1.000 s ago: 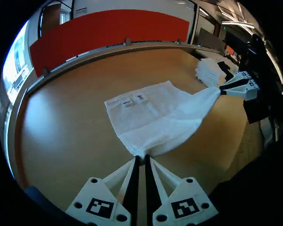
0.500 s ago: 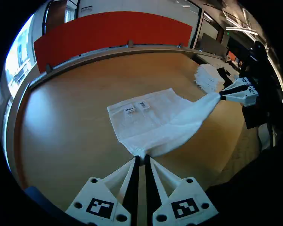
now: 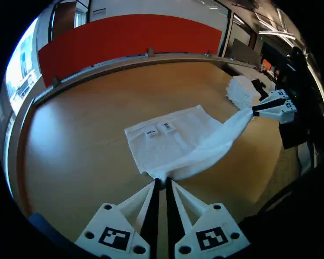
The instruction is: Fold towel
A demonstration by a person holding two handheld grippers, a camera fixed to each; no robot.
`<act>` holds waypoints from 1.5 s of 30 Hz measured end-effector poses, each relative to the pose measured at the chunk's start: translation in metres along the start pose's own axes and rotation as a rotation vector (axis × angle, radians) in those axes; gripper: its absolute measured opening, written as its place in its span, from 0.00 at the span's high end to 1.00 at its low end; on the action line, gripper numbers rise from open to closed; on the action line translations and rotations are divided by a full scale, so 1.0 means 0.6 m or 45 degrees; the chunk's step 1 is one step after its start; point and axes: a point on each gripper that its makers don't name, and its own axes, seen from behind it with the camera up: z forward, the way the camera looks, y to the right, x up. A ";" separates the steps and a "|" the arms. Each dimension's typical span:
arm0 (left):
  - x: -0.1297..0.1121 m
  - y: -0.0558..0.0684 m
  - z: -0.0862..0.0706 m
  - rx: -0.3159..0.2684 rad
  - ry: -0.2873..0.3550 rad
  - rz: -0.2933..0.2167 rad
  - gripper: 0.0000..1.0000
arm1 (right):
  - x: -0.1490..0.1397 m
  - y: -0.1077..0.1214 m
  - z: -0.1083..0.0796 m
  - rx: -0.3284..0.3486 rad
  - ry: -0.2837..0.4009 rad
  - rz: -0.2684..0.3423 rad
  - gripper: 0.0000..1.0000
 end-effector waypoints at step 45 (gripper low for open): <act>0.058 -0.110 0.210 0.031 -0.050 -0.042 0.90 | -0.006 0.116 0.190 -0.053 -0.101 0.130 0.91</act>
